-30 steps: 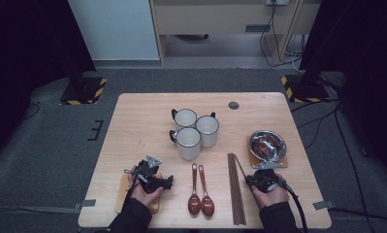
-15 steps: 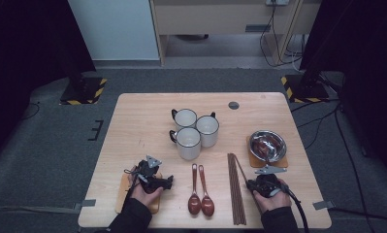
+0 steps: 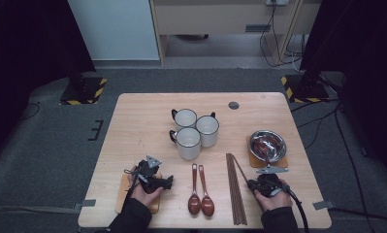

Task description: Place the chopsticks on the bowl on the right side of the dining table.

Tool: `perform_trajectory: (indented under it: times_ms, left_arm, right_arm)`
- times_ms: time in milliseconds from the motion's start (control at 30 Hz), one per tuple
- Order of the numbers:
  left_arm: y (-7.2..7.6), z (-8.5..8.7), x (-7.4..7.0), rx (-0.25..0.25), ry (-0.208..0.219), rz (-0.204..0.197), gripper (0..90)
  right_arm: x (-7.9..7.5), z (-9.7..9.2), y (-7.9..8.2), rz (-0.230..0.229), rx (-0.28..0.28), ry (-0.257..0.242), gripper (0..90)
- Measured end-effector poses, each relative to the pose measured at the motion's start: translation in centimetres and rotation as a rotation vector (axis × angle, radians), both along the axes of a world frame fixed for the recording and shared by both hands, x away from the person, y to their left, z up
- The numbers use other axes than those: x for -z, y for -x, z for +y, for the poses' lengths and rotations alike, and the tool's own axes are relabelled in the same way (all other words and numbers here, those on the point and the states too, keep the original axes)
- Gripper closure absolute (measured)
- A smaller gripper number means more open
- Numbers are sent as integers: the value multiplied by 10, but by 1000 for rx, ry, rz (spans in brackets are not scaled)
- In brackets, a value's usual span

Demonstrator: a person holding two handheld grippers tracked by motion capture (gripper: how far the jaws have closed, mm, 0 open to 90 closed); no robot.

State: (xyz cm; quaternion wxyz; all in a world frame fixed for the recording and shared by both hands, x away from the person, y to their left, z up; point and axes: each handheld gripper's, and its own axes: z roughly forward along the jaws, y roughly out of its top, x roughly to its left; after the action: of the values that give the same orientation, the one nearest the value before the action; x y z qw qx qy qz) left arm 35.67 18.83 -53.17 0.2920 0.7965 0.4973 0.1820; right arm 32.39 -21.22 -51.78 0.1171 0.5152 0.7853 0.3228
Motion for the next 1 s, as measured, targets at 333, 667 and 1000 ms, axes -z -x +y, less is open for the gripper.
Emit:
perform_trajectory:
  times_ms: [333, 667, 1000]
  left_arm:
    - [0, 0, 0, 0, 0, 0, 0]
    - [0, 0, 0, 0, 0, 0, 0]
    - [0, 0, 0, 0, 0, 0, 0]
  right_arm:
    - [-8, -9, 0, -7, 21, -32, 854]
    - [-18, -16, 0, -45, 27, -68, 854]
    - [-3, -7, -5, -18, 26, 24, 854]
